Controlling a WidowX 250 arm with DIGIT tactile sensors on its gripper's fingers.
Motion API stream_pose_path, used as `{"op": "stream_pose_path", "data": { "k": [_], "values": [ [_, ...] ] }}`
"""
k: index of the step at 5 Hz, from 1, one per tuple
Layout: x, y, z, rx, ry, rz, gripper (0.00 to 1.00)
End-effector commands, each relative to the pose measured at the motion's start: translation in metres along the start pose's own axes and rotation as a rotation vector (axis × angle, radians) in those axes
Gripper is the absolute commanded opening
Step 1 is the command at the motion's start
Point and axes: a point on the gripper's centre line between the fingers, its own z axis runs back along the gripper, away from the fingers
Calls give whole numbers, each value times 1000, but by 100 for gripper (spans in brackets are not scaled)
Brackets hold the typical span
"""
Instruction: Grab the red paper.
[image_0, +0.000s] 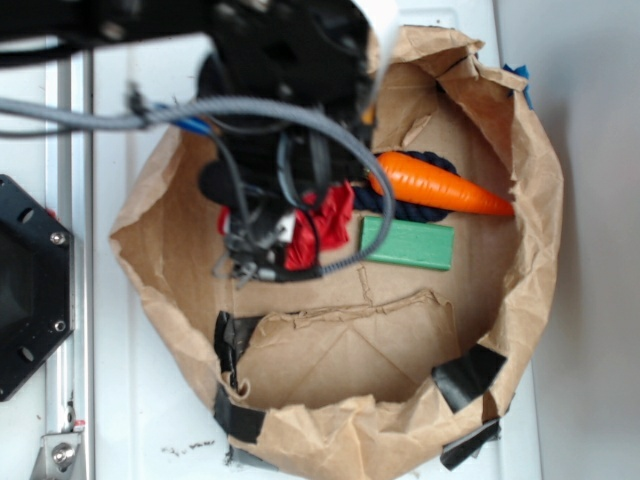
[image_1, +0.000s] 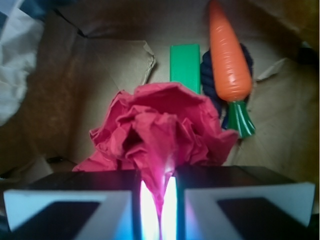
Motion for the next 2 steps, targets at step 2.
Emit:
{"op": "stream_pose_path", "data": {
  "k": [2],
  "values": [
    [-5, -24, 34, 40, -22, 42, 0]
  ]
}}
